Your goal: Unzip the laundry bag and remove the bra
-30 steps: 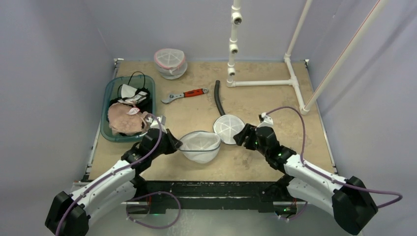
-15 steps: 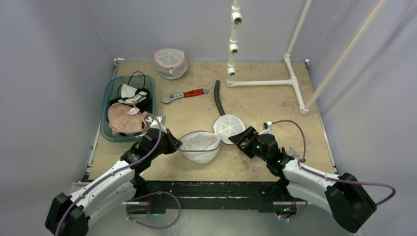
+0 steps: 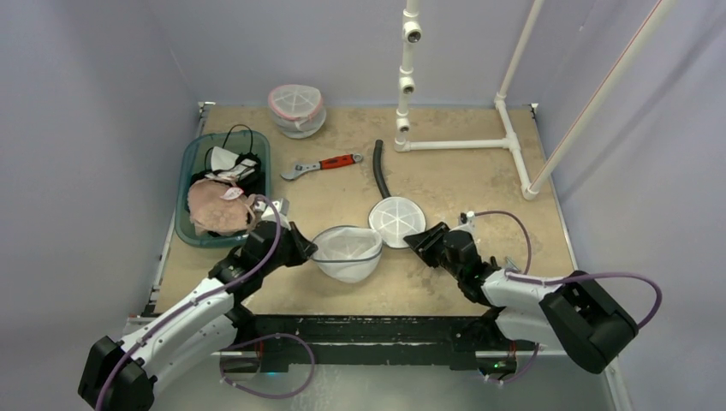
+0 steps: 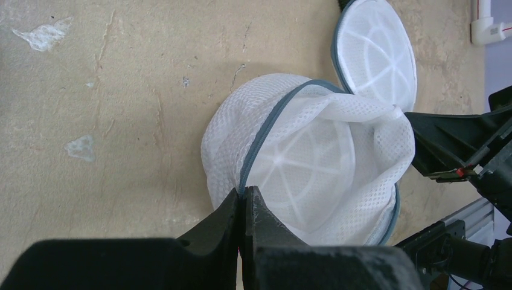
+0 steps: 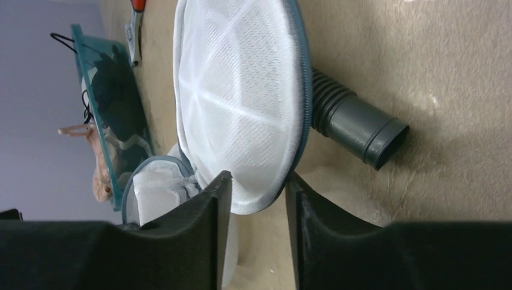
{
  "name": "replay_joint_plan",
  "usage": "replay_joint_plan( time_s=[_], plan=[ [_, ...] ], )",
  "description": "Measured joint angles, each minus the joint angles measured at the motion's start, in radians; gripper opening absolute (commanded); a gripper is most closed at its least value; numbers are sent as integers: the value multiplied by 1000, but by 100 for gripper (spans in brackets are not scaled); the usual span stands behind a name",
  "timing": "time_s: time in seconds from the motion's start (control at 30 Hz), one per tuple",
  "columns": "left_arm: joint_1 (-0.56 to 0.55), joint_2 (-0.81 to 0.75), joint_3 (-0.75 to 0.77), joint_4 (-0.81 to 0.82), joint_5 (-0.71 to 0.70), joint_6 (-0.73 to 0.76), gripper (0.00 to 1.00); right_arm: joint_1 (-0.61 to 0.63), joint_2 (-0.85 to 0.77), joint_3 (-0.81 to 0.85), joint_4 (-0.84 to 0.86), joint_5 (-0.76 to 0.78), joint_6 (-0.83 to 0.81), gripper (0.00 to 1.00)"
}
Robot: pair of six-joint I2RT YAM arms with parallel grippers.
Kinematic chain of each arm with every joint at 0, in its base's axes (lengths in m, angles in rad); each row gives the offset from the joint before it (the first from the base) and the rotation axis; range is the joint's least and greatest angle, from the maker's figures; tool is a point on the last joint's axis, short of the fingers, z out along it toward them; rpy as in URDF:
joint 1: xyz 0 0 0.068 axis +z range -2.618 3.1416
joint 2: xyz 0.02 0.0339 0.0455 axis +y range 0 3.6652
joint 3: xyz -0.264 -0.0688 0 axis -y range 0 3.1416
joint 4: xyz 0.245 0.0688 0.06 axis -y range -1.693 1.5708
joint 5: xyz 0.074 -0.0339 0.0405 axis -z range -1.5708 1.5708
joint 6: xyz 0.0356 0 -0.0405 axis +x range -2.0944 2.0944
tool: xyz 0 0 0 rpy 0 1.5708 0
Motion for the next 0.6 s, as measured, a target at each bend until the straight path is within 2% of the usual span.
replay_joint_plan(
  time_s=[0.2,0.4,0.6],
  plan=[
    [0,4,17,-8,4,2,0,-5,-26,18,10,53,-85,1],
    [0,26,45,-14,6,18,0,-5,-223,78,-39,139,-309,0],
    [0,80,87,-11,6,36,0,3,-359,153,-93,146,-579,0]
  ],
)
